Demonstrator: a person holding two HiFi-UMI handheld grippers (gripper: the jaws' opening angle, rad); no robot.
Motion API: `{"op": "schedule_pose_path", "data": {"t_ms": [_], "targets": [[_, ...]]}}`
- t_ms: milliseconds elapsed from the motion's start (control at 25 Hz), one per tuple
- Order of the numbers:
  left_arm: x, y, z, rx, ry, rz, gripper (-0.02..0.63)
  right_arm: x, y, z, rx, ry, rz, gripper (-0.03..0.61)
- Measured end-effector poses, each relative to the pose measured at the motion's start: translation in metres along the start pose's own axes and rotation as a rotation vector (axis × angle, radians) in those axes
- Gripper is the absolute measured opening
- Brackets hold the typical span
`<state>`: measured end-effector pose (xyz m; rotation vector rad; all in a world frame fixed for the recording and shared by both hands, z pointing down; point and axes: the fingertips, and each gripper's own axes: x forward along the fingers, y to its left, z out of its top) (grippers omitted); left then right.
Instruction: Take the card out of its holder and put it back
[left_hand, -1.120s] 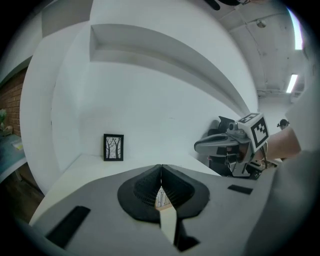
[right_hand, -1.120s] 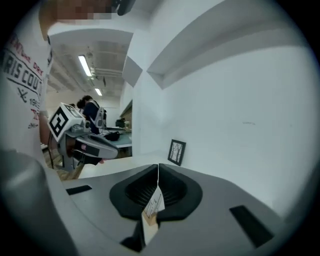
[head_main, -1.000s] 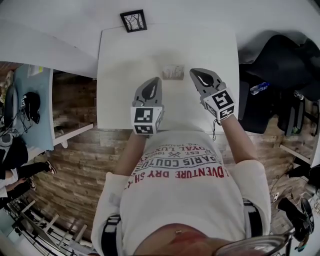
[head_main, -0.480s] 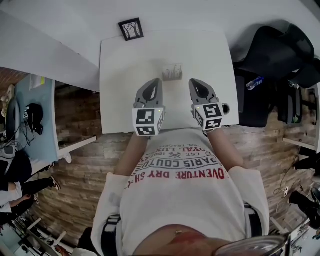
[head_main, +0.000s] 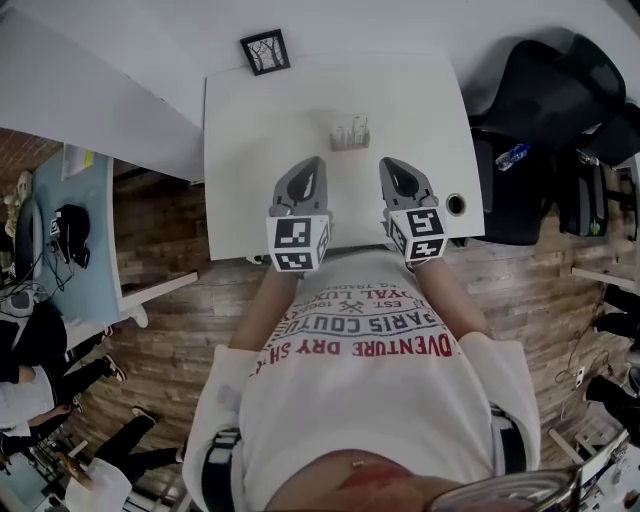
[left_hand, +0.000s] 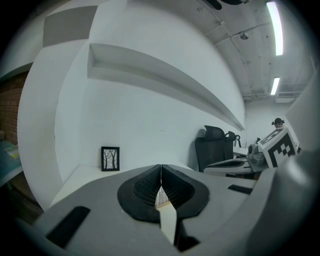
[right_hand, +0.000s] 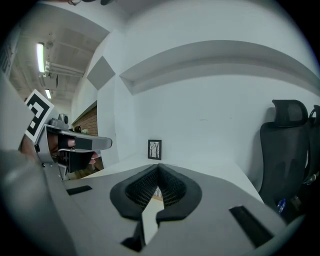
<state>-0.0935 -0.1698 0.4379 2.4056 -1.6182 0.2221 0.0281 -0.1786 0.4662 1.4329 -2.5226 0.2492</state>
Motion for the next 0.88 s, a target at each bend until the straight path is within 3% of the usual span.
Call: {"op": "schedule_pose_path", "data": {"t_ms": [880], "targets": [[0.0075, -0.0032, 0.0004, -0.002, 0.004, -0.015, 0.025, 0.0083, 0.0028, 0.0081, -0.002, -0.012, 0.035, 0.025]]}}
